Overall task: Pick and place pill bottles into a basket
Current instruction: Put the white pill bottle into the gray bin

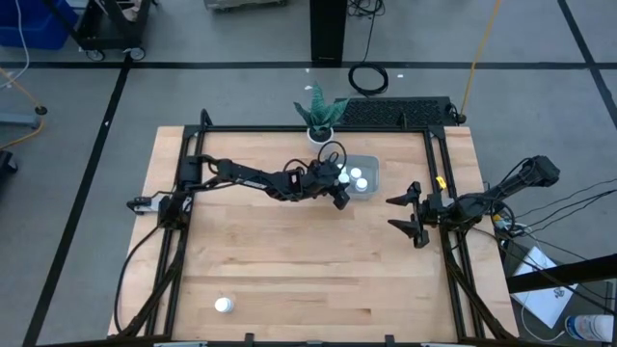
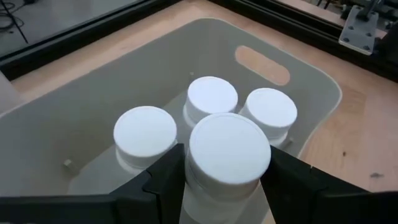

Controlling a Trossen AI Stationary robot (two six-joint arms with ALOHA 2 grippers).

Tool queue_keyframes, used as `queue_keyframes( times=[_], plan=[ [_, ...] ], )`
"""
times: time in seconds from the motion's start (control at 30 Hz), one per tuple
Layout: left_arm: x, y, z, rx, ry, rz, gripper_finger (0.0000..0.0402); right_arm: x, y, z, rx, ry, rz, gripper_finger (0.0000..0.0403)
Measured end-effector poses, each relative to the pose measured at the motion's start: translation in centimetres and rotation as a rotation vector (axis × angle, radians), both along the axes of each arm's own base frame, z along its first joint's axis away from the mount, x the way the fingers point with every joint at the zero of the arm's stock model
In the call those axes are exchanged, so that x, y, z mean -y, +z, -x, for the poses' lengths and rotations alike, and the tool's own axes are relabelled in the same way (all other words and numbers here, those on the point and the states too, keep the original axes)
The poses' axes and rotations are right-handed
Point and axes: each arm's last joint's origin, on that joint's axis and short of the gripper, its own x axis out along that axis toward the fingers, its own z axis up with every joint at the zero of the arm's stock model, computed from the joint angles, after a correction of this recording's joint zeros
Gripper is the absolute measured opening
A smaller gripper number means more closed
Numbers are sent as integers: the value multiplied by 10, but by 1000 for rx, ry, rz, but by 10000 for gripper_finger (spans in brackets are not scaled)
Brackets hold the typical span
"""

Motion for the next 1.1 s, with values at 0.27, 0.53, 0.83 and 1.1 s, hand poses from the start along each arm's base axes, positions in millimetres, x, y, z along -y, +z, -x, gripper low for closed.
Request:
queue_keyframes(
  times=[0.27, 0.53, 0.83, 1.1],
  plan=[
    [0, 0, 0, -9, -18, -20, 205, 0, 0, 0, -1, 0, 1, 284],
    [0, 0, 0, -1, -13, -15, 204, 0, 0, 0, -4, 0, 4, 283],
    [2, 0, -1, 13, -2, 5, 235, 0, 0, 0, -4, 0, 5, 286],
    [2, 0, -1, 12, -2, 6, 223, 0, 0, 0, -4, -1, 5, 282]
  ],
)
